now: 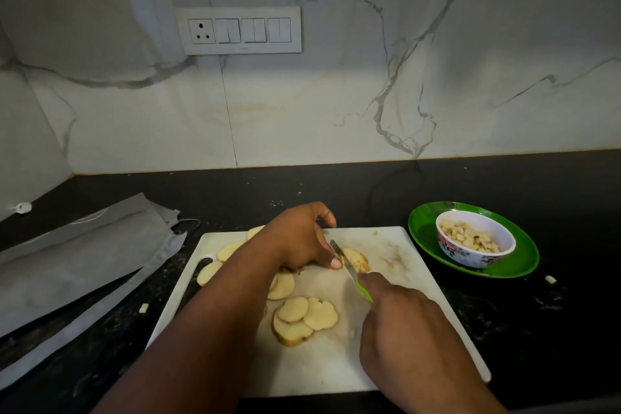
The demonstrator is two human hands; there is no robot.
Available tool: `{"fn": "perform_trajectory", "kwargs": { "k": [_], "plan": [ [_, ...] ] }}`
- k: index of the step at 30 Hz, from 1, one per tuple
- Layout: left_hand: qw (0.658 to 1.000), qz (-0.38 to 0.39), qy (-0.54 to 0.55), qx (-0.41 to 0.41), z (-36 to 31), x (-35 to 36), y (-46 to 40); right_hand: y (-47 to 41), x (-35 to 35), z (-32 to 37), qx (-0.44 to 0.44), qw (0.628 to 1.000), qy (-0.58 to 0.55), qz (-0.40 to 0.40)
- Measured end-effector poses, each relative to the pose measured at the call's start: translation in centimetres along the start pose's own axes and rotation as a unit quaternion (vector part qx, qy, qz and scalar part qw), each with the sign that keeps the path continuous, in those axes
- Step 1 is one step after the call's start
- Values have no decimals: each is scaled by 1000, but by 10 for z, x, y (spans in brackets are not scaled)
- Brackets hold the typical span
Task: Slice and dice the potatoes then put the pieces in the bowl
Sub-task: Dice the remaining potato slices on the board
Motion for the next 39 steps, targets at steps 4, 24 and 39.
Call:
{"fn": "perform_trajectory", "kwargs": {
  "k": [4, 24, 39],
  "plan": [
    [1000, 1, 5, -3, 2, 1, -2, 7, -5, -4, 20, 999, -37, 3],
    [989, -40, 64, 128, -4, -4, 11, -3, -27, -4, 12, 994, -83, -65],
    [992, -14, 26, 125, 3, -10, 2, 3, 2, -29, 32, 972, -223, -73]
  ]
}}
Point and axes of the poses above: each hand's wrist, its own y-axis away from the middle knuckle, its own x-axis out of the palm, z = x × y, the point moved 2 cm from there along -y, towards the middle knuckle, and after that the axes turned 3 degrees about y, right-handed, at the moved point
